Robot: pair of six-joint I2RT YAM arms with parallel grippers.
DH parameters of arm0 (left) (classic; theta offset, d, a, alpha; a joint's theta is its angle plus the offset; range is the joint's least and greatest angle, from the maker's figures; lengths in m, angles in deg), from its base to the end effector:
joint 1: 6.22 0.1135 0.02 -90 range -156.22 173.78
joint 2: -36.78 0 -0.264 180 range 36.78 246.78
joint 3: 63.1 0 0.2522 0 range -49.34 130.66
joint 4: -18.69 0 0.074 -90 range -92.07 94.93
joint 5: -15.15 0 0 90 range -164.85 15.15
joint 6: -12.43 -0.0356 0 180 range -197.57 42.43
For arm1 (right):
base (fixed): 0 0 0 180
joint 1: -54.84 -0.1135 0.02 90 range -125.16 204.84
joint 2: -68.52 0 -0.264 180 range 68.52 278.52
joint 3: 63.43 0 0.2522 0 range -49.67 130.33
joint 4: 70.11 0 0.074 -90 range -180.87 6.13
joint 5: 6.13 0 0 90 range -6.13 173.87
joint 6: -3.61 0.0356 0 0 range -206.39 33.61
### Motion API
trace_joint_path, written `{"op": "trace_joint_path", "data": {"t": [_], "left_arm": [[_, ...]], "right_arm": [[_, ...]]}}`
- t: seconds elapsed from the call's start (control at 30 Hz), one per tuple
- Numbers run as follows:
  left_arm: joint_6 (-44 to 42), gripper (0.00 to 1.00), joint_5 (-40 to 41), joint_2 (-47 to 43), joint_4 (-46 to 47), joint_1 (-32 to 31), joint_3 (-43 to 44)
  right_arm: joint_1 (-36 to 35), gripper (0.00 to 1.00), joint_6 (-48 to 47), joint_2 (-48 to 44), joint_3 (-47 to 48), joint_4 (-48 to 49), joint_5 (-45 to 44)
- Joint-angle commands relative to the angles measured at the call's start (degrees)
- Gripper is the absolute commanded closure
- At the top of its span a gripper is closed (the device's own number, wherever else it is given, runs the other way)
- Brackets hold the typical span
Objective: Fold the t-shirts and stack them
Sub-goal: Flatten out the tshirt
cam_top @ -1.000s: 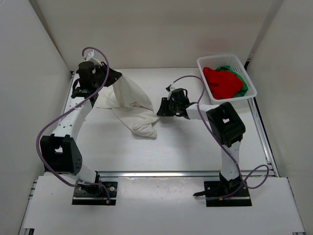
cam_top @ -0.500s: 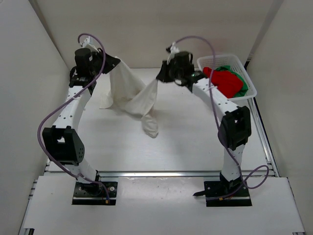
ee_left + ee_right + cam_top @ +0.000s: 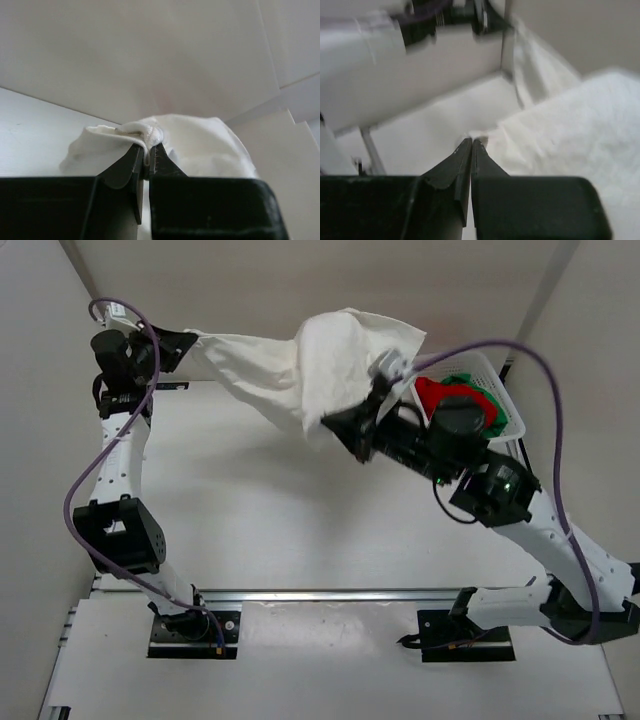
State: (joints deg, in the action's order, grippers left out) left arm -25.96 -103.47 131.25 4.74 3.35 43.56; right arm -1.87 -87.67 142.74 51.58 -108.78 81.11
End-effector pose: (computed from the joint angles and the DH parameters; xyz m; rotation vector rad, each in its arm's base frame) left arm 0.3897 0.0484 0.4267 -0.4840 1.6137 -0.9583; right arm 0.1379 0.2069 0.5364 -0.7309 1.4003 0.7284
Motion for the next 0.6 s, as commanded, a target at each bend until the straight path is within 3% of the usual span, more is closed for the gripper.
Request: {"op": "trace_joint_path", "data": {"t": [0.0, 0.1, 0.2, 0.3, 0.43, 0.5, 0.57], "left_arm": [[2.6, 1.00, -2.7, 2.4, 2.4, -0.4, -0.7], [1.5, 1.00, -3.8, 7.5, 0.5, -3.2, 3.7], [-0.3, 1.00, -3.1, 9.7, -3.9, -6.4, 8.7], [-2.8, 1.00, -1.4, 12.3, -8.3, -11.3, 16.3], [-6.8, 1.00, -0.5, 20.4, -17.6, -20.3, 32.5], [-7.2, 1.00, -2.4, 23.4, -19.0, -24.9, 39.1], [-7.1, 1.00, -3.4, 26.4, -19.2, -25.5, 39.7]], "right_arm": [[-0.3, 1.00, 4.9, -3.2, -21.8, 0.1, -3.4], [1.2, 1.00, 12.8, -8.8, -41.6, 4.1, 4.8], [1.3, 1.00, 17.3, -9.4, -50.6, 7.8, 10.0], [-2.0, 1.00, 19.4, -6.6, -52.3, 12.0, 12.9], [-8.0, 1.00, 19.7, 3.6, -43.3, 16.6, 19.8], [-12.5, 1.00, 16.5, 12.4, -29.1, 11.1, 18.9], [-17.1, 1.00, 12.4, 16.4, -21.1, 7.1, 18.7]]}}
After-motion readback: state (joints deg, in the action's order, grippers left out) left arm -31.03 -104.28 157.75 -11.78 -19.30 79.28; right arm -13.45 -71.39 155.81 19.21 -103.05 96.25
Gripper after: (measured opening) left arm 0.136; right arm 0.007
